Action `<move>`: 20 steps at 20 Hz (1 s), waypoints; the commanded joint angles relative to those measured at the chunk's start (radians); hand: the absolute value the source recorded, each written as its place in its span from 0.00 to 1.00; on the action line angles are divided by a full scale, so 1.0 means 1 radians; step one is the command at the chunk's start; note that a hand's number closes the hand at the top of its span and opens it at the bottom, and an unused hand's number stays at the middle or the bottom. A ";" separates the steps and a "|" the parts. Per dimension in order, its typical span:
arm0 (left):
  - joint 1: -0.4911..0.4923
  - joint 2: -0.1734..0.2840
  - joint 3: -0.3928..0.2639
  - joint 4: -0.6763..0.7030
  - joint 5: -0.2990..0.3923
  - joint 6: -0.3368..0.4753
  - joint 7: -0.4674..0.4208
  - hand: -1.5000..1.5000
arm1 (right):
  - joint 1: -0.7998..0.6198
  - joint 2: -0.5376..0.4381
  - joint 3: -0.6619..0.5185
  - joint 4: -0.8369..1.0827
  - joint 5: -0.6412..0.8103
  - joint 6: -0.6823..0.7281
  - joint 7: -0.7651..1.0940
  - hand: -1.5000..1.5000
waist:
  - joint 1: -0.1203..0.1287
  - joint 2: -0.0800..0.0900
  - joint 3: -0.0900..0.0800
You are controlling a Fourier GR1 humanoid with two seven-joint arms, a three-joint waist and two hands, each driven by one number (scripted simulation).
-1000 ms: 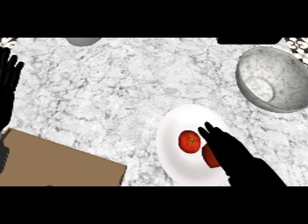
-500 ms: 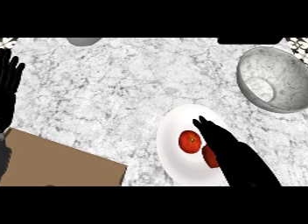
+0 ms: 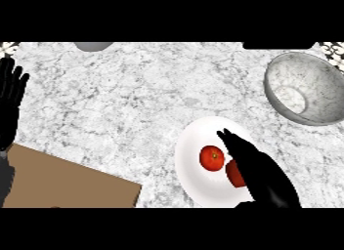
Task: Pick the tomato from the plate and place it in the bowl
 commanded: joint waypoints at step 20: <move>-0.010 -0.058 0.077 0.014 -0.074 -0.072 -0.015 0.50 | -0.017 0.162 -0.061 0.322 0.194 -0.032 -0.278 0.00 | 0.000 0.000 0.000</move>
